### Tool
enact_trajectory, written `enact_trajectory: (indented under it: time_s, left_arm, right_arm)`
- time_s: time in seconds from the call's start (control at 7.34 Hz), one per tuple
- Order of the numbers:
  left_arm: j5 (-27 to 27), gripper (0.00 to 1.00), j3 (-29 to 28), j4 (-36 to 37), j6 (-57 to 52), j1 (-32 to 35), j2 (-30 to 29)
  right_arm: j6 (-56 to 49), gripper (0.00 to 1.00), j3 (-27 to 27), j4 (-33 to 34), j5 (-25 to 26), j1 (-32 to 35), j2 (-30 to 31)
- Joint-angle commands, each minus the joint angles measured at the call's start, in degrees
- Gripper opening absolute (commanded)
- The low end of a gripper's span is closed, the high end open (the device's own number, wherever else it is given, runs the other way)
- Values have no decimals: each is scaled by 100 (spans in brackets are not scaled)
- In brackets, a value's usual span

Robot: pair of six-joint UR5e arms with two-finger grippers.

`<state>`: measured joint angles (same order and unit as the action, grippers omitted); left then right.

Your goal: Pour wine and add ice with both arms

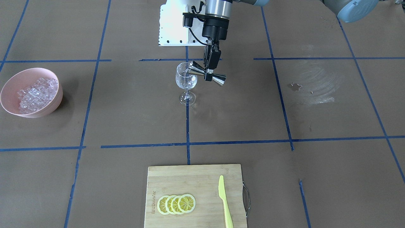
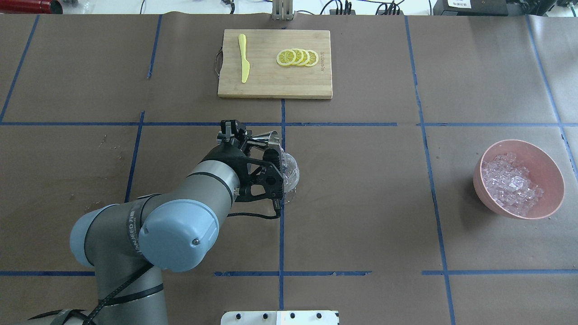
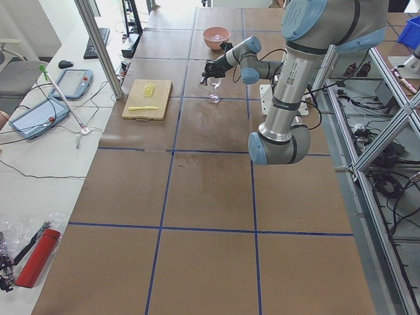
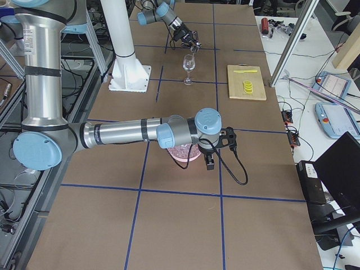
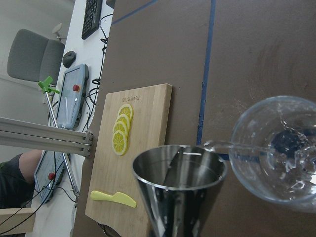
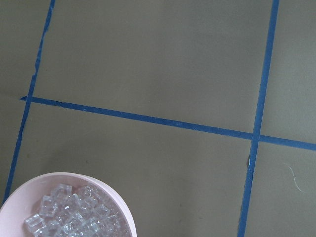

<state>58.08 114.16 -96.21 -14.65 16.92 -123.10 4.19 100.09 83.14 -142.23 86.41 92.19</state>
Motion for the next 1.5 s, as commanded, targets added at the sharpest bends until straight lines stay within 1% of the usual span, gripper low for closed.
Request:
enact_trajectory:
  time_s: [0.0, 0.27, 0.68, 0.82, 0.95, 1.23, 1.36]
  left_arm:
    - [-217, 0, 10, 470, -638, 4, -83]
    - [-227, 0, 10, 481, -951, -13, -170]
    - [-245, 0, 44, 394, -909, 4, -162]
    - [-262, 0, 97, 184, -377, 13, -84]
    - [-254, 0, 89, -184, 203, 22, 83]
    - [-201, 0, 281, -1307, 489, 83, 635]
    - [-192, 0, 360, -1599, 1508, 92, 1012]
  right_arm:
    - [3, 100, 11, -9, -51, 7, 0]
    - [3, 100, 89, -9, -103, 7, 44]
    - [3, 100, 81, 0, -95, 7, 44]
    - [90, 100, 72, 0, -95, -2, 18]
    - [404, 100, 81, -9, -86, -10, -26]
    - [827, 100, 177, -26, -68, -185, -105]
    - [1151, 100, 317, -26, -60, -334, -105]
